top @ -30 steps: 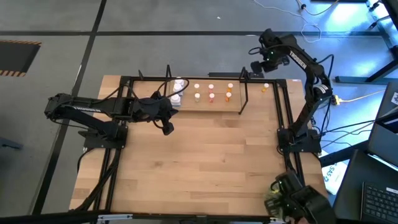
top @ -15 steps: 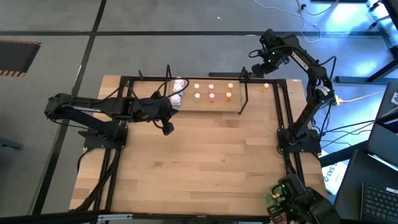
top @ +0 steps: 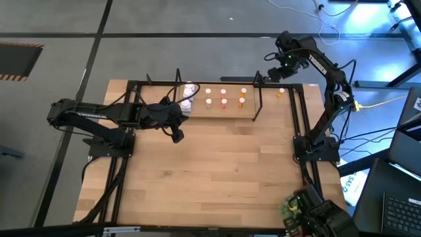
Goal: Pick and place medicine bottles onto shelf by color
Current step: Put the orange pill bottle on the shelf aligned with the other orange pill bottles
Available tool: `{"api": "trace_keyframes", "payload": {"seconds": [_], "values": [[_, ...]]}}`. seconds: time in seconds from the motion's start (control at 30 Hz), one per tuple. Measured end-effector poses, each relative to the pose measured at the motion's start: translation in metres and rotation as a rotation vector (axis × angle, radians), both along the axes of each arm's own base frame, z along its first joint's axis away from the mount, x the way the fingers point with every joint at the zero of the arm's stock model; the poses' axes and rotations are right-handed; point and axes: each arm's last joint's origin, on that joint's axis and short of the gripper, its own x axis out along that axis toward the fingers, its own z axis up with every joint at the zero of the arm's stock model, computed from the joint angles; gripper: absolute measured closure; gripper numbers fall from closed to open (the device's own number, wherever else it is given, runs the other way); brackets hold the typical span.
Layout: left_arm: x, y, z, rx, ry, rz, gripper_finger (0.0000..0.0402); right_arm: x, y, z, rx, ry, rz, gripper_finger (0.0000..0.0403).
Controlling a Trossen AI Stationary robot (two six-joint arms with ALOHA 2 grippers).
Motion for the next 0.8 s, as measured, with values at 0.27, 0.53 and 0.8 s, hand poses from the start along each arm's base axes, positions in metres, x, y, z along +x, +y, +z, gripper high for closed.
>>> {"api": "trace_keyframes", "payload": {"seconds": [0.27,0.53,0.8], "values": [[0.000,0.000,0.000,0.000,0.000,0.000,0.0401,0.000,0.003,-0.028,0.059,0.006,0.009,0.0260],[0.000,0.000,0.000,0.000,0.000,0.000,0.0401,0.000,0.001,-0.054,0.030,0.025,0.020,0.0183],[0.000,0.000,0.000,0.000,-0.001,0.000,0.0401,-0.001,0.000,-0.062,0.030,0.009,0.047,0.0173]]}}
